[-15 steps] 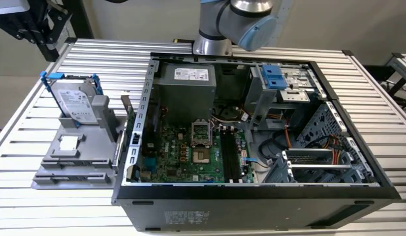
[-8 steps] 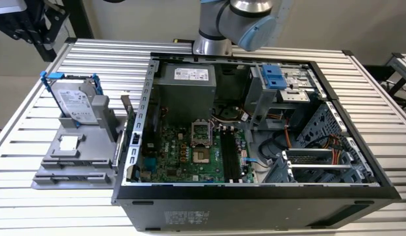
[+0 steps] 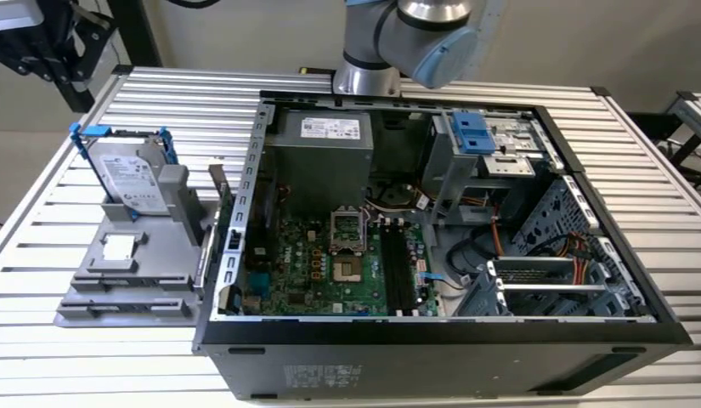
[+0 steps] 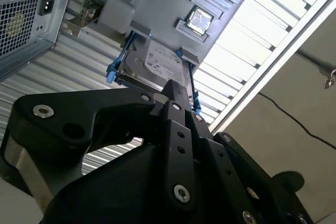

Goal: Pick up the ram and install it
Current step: 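Reach for the ram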

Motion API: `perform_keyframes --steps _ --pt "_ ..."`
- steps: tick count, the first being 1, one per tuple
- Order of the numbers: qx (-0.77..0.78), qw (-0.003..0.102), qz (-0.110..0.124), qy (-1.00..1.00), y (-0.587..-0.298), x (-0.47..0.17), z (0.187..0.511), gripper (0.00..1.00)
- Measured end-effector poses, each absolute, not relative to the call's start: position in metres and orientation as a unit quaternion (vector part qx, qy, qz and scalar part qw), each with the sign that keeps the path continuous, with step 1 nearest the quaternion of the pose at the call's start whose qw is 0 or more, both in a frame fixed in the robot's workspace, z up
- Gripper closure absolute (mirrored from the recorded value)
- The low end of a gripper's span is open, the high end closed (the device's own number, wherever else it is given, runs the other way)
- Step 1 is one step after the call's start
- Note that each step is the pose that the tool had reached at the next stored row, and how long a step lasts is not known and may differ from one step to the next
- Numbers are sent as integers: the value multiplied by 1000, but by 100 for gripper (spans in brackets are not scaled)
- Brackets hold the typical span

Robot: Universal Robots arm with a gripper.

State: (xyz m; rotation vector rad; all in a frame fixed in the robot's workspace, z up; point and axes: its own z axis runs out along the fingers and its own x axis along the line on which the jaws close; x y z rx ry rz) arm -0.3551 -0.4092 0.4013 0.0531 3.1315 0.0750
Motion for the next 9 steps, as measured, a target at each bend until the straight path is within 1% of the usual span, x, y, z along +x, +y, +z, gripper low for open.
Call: perform_keyframes --steps 9 --pt "14 4 24 1000 -428 -353 401 100"
